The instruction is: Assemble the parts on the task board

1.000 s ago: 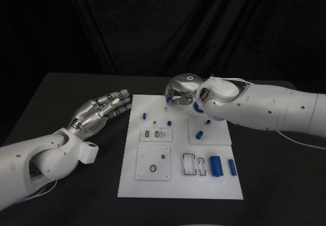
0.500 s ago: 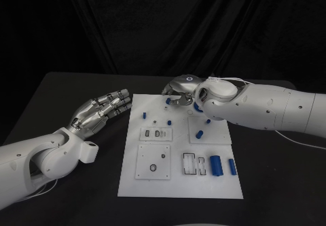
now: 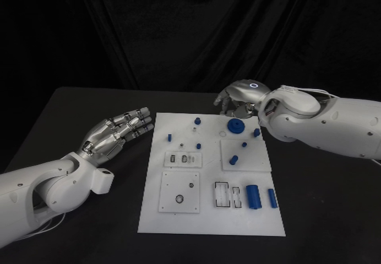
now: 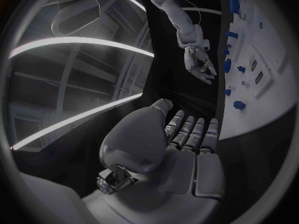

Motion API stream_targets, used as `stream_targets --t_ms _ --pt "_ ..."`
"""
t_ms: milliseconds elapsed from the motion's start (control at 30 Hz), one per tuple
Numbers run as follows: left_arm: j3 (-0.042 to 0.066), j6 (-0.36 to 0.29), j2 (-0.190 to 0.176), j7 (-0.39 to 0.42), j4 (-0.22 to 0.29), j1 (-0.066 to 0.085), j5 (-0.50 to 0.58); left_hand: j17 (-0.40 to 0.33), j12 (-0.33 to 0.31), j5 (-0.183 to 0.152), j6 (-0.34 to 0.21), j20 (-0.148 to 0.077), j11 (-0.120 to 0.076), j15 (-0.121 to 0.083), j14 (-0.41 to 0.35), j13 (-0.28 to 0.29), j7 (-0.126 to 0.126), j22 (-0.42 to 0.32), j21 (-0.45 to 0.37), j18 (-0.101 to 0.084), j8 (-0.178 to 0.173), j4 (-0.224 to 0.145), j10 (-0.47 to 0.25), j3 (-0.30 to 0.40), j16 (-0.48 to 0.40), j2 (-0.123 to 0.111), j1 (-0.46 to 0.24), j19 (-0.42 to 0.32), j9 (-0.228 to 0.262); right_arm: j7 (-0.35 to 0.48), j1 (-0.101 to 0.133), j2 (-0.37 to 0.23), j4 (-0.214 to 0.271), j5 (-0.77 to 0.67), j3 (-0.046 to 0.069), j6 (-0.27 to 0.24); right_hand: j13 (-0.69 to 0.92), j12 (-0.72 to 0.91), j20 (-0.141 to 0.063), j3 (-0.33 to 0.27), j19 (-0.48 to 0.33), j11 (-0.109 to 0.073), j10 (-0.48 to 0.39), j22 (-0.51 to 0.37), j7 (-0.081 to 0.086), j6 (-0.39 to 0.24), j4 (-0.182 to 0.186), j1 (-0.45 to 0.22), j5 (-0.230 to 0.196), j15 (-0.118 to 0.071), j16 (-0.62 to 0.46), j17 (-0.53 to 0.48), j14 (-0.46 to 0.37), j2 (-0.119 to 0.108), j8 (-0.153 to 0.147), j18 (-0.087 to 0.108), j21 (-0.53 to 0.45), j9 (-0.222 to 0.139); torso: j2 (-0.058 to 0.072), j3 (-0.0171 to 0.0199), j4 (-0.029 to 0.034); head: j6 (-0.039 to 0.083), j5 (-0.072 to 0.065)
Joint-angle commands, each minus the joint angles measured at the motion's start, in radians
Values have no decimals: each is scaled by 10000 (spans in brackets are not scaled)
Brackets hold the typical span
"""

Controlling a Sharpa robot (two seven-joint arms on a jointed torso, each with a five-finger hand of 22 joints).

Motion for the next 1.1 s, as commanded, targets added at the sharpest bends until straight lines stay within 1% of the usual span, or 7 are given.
stream_targets --t_ms 33,100,167,233,333,733,1100 --pt "4 65 -19 1948 48 18 203 12 35 31 53 -9 47 57 -5 11 29 -5 41 -153 54 -23 10 62 43 -13 -115 35 14 -309 83 -531 473 -7 -46 -236 1096 1558 -303 -114 -26 -345 20 -43 -69 259 -61 34 -99 -289 -141 -102 -19 14 -13 116 -103 -46 -2 2 -27 20 -52" --pt "4 50 -27 1946 54 18 239 12 35 31 53 -9 47 57 -5 11 29 -5 41 -153 54 -23 10 62 43 -13 -115 35 14 -381 124 -891 698 -2 -87 -66 3949 5092 -526 -200 -8 -495 -1735 -30 -193 613 28 52 -199 -355 -266 -143 -6 68 -84 160 -203 -104 -10 -8 -2 20 -99" --pt "3 54 -7 1946 42 18 262 13 41 35 61 -9 49 58 -2 12 35 -6 40 -156 56 -26 14 71 49 -21 -119 33 16 -469 145 -1158 828 9 -127 69 5189 6649 -481 -242 26 -559 -1709 11 -120 664 229 -90 -355 -391 -281 -107 8 58 -130 141 -226 -112 -15 -14 15 20 -143" --pt "3 68 26 1944 25 18 277 13 44 38 66 -9 50 59 -1 13 38 -6 40 -158 58 -29 16 77 52 -25 -121 32 16 -540 139 -1352 882 25 -156 152 11076 11436 -438 -503 387 -651 1958 557 -200 786 394 -309 -705 -476 438 1307 493 1 -121 -27 92 -82 -13 -20 11 33 -160" --pt "3 91 63 1938 7 18 289 13 44 38 66 -9 50 59 -1 13 38 -6 40 -158 58 -29 16 77 52 -25 -121 32 16 -673 68 -1528 870 38 -179 231 13068 12605 -485 -798 493 -581 3480 790 -175 703 741 -689 -899 -437 1634 3827 1082 21 -209 -38 196 -95 -22 -32 2 48 -145" --pt "3 158 125 1923 -67 17 300 15 47 58 48 -8 65 70 5 13 56 -8 39 -169 56 -37 14 120 68 -32 -131 31 14 -989 -363 -1490 491 51 -203 160 14152 13049 -465 -1351 1136 -536 4642 1816 -109 486 1135 -1466 -1241 -402 2807 6763 1899 -84 -422 -266 847 -370 -25 -51 -15 15 -129" --pt "3 194 129 1910 -102 16 301 15 47 58 48 -8 65 70 5 13 56 -8 39 -169 56 -37 14 120 68 -32 -131 31 14 -1052 -489 -1282 318 52 -204 229 14152 13049 -447 -1364 1231 -513 4642 1968 -85 298 1126 -1473 -1213 -381 2870 6941 1953 -109 -485 -299 948 -473 -26 -62 -26 -26 -141"
